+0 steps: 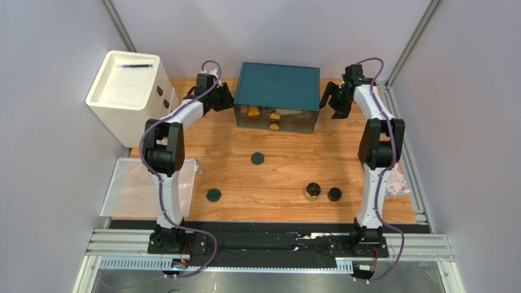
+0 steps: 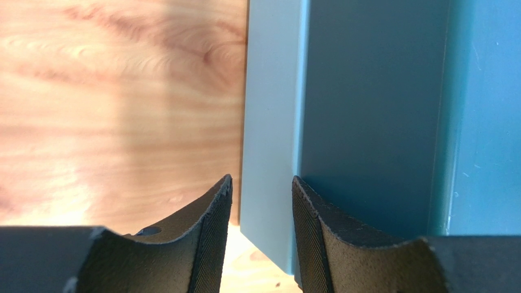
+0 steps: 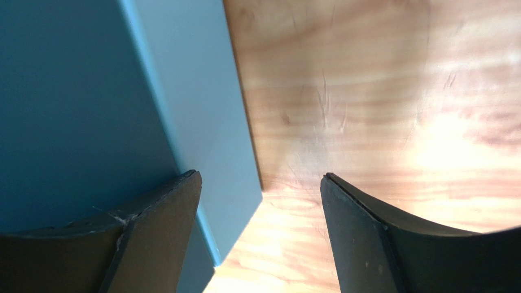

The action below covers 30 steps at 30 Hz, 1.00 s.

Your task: Organize the makeup

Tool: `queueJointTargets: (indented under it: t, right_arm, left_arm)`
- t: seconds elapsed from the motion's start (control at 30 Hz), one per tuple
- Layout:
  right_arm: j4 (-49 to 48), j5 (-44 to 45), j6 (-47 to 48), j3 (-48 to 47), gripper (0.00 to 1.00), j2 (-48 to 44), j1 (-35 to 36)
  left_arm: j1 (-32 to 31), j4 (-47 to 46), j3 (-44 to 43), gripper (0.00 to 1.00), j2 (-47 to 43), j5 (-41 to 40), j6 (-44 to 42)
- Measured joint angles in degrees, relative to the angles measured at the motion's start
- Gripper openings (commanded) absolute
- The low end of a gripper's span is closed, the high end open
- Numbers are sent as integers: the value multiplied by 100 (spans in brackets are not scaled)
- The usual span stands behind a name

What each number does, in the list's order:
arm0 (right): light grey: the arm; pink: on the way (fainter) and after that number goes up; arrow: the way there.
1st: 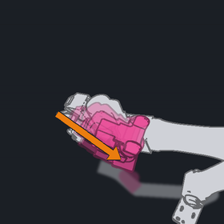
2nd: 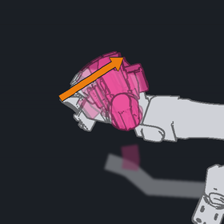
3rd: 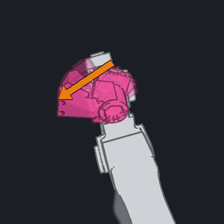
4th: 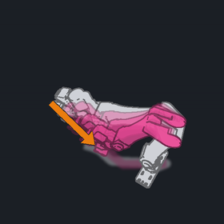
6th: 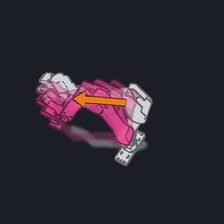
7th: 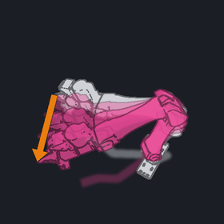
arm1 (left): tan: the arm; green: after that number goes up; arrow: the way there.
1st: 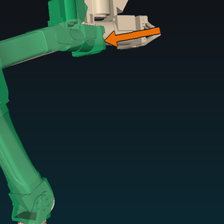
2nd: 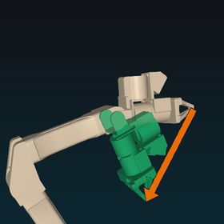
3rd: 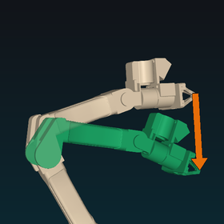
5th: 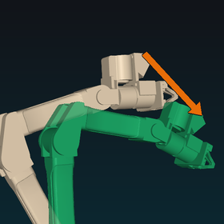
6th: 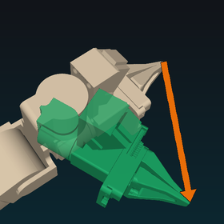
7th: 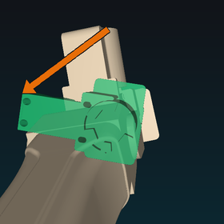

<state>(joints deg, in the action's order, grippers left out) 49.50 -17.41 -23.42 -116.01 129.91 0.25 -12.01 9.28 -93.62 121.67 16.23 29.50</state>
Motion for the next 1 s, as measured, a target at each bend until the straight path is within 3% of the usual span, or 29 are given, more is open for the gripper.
queueJointTargets:
  t: [0.47,0.73,0.87,1.0]
  right_arm:
    - [573,1300,-127,-9,80,-90,238]
    - [479,2094,-81,-844,77,-557,365]
    - [35,1958,-20,-1016,76,-1276,686]
    - [-234,1543,79,-1445,65,-1405,970]
  left_arm:
    - [22,251,328,51,-339,85,-573]
    - [-37,507,472,51,-409,925,-636]
    - [-256,570,656,51,-492,1552,-640]
    - [-501,627,844,53,-656,1878,-667]
